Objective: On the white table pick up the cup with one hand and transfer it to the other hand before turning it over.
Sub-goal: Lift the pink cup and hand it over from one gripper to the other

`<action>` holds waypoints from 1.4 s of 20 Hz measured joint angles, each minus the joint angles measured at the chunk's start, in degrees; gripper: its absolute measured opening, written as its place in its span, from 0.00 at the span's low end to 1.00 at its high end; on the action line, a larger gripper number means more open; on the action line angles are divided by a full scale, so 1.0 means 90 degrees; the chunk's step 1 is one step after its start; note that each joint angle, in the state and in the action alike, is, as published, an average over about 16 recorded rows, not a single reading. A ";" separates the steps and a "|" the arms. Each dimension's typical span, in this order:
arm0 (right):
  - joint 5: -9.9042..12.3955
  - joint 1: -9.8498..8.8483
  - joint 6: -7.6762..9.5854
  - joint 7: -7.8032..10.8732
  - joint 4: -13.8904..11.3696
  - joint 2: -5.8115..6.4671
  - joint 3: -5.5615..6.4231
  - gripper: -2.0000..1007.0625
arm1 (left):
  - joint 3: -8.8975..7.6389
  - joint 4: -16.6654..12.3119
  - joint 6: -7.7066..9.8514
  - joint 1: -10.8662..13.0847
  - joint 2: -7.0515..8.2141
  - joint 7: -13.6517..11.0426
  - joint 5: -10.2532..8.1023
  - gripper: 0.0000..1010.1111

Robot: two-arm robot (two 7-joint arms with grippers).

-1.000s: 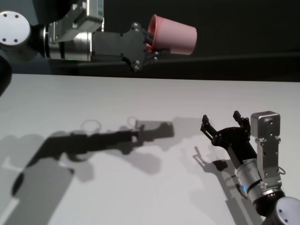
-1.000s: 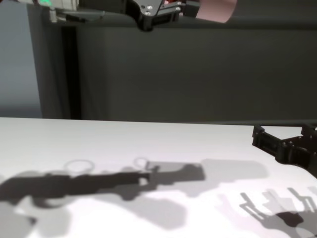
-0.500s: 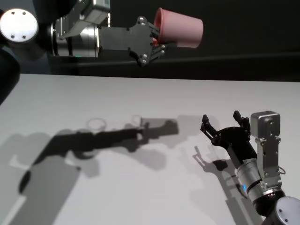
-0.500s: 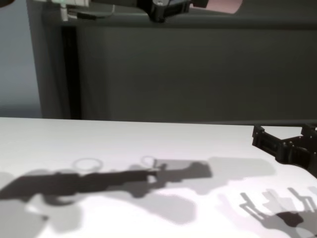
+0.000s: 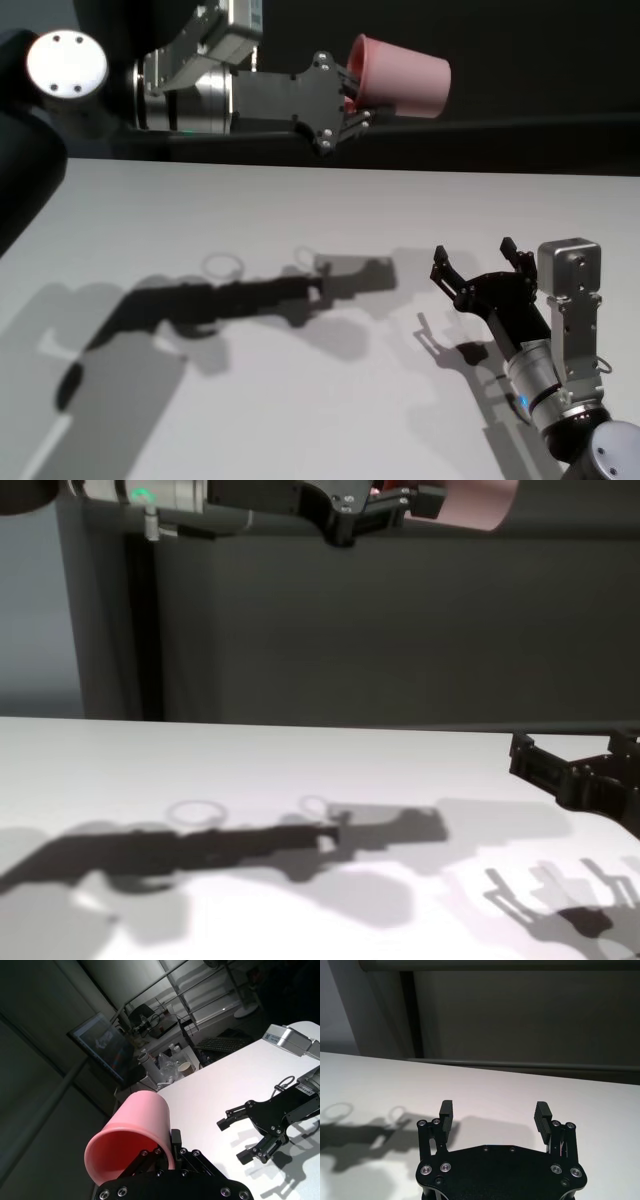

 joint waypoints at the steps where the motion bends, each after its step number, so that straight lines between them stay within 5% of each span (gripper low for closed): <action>1: 0.0000 0.0000 0.0000 0.0000 0.0000 0.0000 0.0000 0.99 | -0.0009 0.0022 0.0020 0.0000 -0.0020 -0.0014 -0.0030 0.04; 12: 0.0000 0.0000 0.0000 0.0000 0.0000 0.0000 0.0000 0.99 | -0.0119 0.0248 0.0206 -0.0020 -0.0181 -0.0174 -0.0344 0.04; 28: 0.0000 0.0000 0.0000 0.0000 0.0000 0.0000 0.0000 0.99 | -0.0136 0.0453 0.0176 -0.0046 -0.0246 -0.0368 -0.0443 0.04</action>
